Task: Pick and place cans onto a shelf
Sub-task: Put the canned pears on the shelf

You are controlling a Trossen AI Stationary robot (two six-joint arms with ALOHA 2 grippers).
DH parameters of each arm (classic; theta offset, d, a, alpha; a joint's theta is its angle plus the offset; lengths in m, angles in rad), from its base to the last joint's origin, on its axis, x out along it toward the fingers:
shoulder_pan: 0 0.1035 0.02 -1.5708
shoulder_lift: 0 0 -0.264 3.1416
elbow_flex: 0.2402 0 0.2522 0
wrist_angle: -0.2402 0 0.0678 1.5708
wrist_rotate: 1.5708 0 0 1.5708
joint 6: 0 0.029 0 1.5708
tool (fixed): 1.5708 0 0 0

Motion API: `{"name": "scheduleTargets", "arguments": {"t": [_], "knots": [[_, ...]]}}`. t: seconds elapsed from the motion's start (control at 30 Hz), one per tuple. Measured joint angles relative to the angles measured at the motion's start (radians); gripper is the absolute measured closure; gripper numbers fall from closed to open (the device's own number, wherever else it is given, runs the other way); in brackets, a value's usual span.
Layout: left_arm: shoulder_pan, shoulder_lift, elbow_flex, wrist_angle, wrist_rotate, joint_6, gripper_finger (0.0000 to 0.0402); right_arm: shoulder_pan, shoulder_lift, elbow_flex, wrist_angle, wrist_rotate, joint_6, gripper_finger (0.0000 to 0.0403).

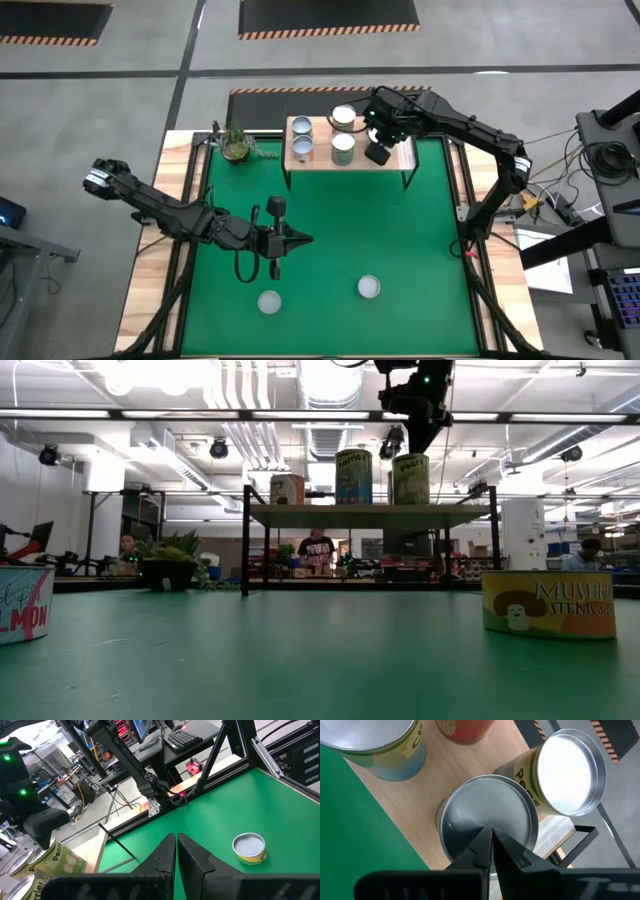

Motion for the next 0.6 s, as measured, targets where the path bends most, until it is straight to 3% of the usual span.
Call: {"name": "scheduleTargets", "arguments": {"t": [0.6], "knots": [[0.000, 0.000, 0.000, 0.000, 0.000, 0.000, 0.0402, 0.000, -0.003, 0.027, -0.014, 0.016, 0.004, 0.0394]]}}
